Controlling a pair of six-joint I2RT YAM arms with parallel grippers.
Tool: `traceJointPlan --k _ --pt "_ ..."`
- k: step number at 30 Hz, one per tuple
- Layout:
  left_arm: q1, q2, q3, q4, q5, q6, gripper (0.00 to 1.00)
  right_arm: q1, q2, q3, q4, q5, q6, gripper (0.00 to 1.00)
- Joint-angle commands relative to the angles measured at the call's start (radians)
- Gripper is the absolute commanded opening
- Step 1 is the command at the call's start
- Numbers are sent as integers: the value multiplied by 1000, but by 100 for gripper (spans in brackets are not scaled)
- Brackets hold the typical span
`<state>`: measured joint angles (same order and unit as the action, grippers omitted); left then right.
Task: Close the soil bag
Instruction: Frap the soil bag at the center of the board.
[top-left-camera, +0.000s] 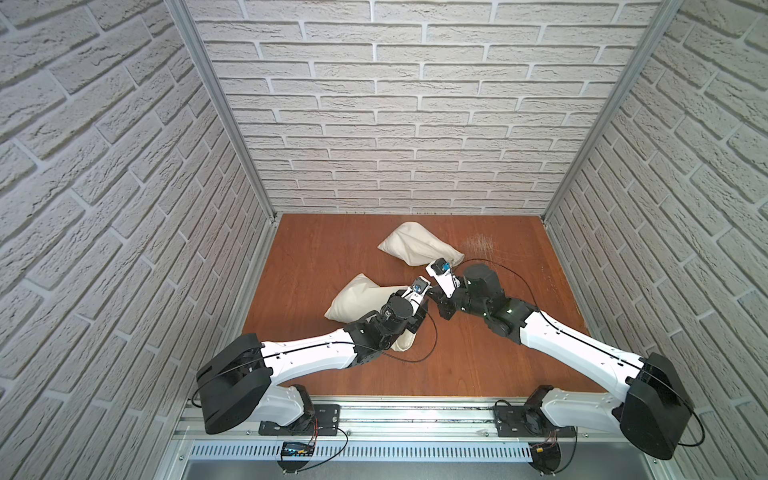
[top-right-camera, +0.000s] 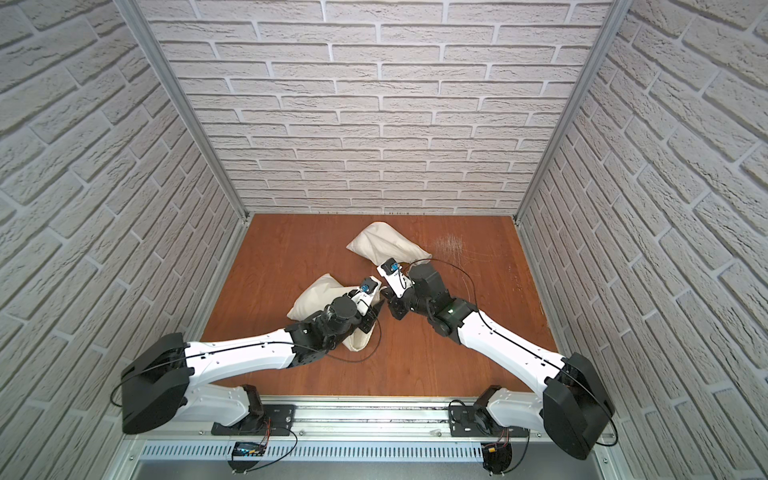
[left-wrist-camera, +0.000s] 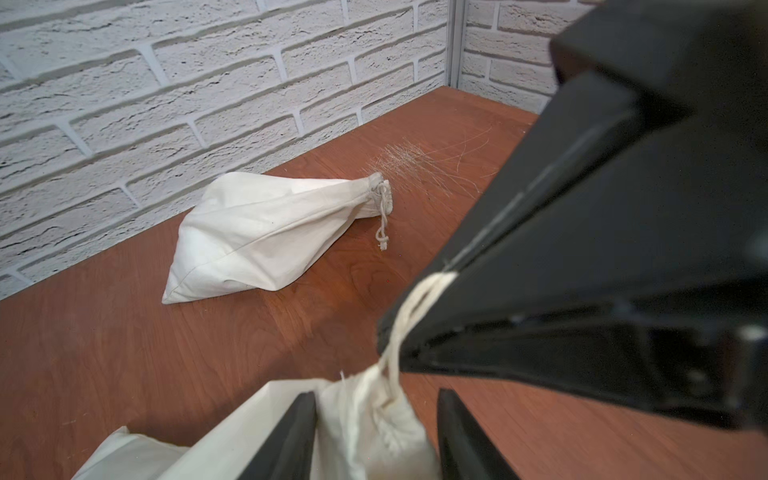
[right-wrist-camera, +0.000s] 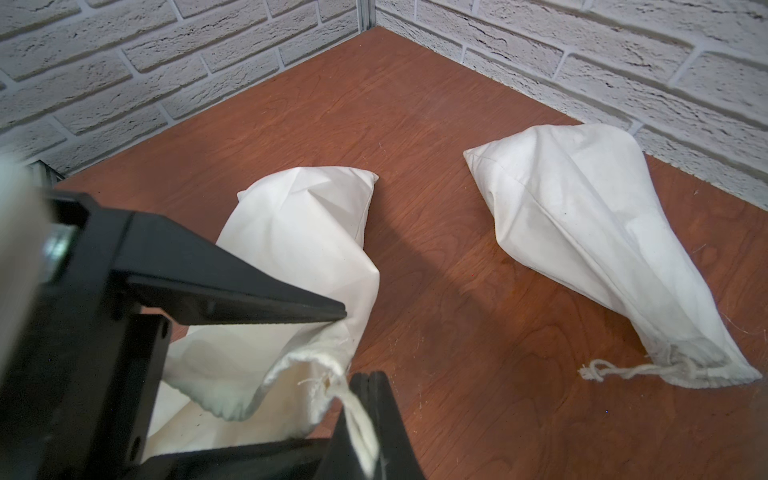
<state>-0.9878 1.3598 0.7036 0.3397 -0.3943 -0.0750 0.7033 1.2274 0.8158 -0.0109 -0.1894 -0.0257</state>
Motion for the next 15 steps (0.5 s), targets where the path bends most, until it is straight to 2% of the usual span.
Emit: traceJointPlan --k 1,3,5,9,11,15 --pt "4 18 16 18 -77 -23 36 4 -53 20 20 24 3 3" --pt "19 13 3 -18 -147 -63 24 3 -75 6 20 67 -15 3" --pt "49 -8 -11 -84 -200 -121 17 -8 -109 -24 28 154 -22 3" --pt "115 -73 -45 -242 -311 -224 16 -97 -223 -69 9 298 34 3" --pt "148 -119 -65 -306 -357 -250 18 -187 -308 -88 -20 371 86 3" --pt "227 -165 -75 -399 -418 -295 18 -299 -442 -98 -87 434 161 3"
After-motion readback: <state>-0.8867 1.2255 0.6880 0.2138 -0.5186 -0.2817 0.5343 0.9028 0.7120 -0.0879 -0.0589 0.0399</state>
